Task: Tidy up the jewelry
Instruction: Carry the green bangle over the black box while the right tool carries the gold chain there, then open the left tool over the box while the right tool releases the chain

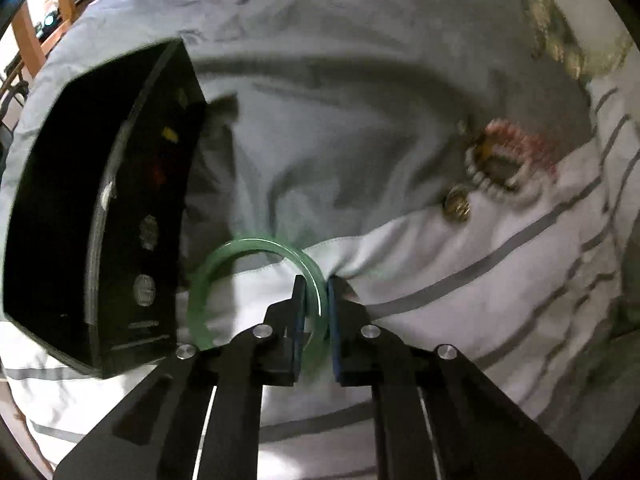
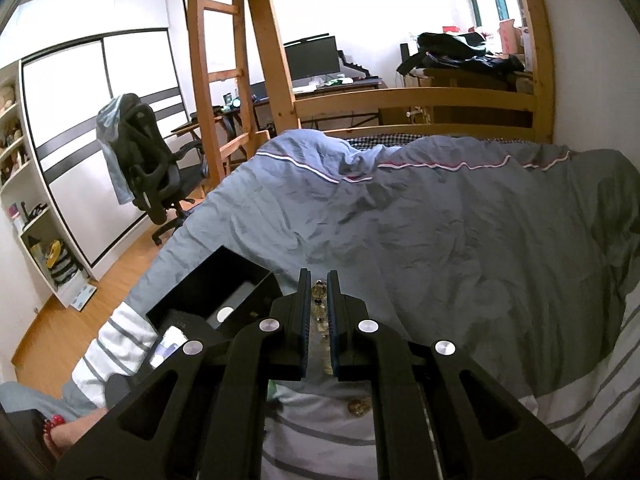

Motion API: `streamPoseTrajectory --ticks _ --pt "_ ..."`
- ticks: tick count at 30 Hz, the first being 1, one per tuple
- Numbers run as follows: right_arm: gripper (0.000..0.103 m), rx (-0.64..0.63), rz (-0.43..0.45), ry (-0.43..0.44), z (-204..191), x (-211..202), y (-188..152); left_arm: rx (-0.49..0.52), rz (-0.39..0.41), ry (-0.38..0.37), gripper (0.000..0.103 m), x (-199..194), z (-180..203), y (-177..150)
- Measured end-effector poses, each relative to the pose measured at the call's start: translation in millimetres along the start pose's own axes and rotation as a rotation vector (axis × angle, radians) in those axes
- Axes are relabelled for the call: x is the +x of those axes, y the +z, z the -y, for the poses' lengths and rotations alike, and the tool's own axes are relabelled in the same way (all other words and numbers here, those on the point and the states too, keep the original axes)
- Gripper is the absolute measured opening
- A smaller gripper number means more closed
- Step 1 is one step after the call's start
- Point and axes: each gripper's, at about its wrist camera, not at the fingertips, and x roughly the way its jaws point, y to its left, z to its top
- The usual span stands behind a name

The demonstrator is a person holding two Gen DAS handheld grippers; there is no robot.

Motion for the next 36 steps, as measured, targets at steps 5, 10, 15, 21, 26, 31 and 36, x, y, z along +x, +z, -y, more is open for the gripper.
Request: streamPoseTrajectory --ticks 5,10,15,21,26,31,36 --pt "0.009 0.035 0.012 0.007 9 -3 4 -0.098 0.084 -0.12 0.009 -35 -30 2" --pt "0.009 0.017 0.011 0.011 1 -2 5 -0.086 0.176 -0.14 0.009 -70 -36 -3" --pt "0.008 0.005 0.009 0.034 -14 0 8 -0.107 0.25 -0.148 0.009 -92 -38 2" --pt "0.008 -0.029 0.007 0.055 -39 8 16 -0.146 0.31 -0.153 0.01 -109 -54 8" --pt "0.008 -0.045 -0.003 0.078 -59 16 19 -0.202 0.357 -0.15 0.01 -124 -74 4" --pt "0.008 -0.065 -0.024 0.108 -82 32 19 -0.276 0.363 -0.123 0.01 -130 -106 0" --pt "0.008 -0.066 -0.059 0.135 -98 57 19 -0.339 0.342 -0.114 0.01 -125 -132 -3"
